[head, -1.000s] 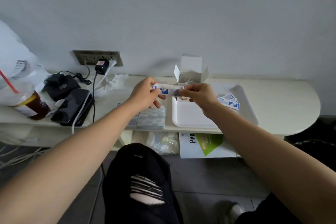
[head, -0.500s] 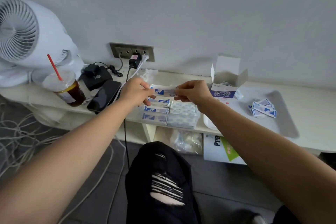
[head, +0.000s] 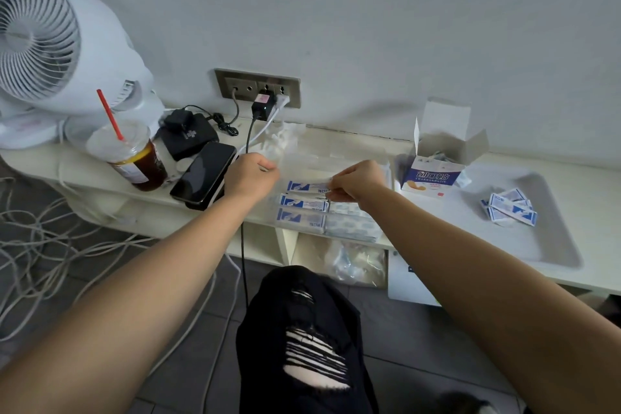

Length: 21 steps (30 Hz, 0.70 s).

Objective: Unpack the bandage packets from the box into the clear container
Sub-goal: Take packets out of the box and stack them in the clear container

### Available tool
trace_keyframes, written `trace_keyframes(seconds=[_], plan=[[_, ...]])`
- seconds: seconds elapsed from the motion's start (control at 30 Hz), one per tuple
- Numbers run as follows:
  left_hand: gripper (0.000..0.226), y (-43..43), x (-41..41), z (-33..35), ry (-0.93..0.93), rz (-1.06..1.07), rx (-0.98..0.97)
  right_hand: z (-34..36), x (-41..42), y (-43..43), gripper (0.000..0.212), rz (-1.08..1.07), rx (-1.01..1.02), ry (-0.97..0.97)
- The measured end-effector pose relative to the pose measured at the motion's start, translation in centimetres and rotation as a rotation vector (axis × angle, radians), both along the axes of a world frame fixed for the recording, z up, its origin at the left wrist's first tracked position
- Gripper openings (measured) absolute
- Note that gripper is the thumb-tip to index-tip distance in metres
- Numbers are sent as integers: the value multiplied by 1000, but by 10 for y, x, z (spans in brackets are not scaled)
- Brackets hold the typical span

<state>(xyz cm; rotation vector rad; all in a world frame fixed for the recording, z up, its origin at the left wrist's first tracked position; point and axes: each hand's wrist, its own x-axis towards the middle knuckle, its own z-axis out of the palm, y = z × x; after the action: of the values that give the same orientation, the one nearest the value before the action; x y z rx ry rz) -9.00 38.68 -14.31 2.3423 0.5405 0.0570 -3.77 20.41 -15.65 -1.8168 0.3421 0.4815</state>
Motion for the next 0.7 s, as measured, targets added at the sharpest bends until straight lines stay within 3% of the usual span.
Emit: trace_keyframes(seconds=[0.1, 0.23, 0.4, 0.5, 0.63, 0.7], plan=[[19, 0, 1, -2, 12, -14, -8, -5, 2, 4, 6, -33, -55, 32], [16, -1, 2, -5, -10, -2, 2, -7, 5, 7, 23, -117, 59, 89], [17, 1, 5, -7, -13, -18, 7, -4, 3, 7, 29, -137, 93, 113], [20, 1, 4, -7, -60, -28, 105, 1, 1, 4, 29, -136, 120, 126], [12, -13, 4, 1, -284, -193, 322, 5, 0, 2, 32, -129, 125, 123], [12, -24, 11, 5, -260, -345, 345, 3, 1, 1, 32, -132, 123, 126]])
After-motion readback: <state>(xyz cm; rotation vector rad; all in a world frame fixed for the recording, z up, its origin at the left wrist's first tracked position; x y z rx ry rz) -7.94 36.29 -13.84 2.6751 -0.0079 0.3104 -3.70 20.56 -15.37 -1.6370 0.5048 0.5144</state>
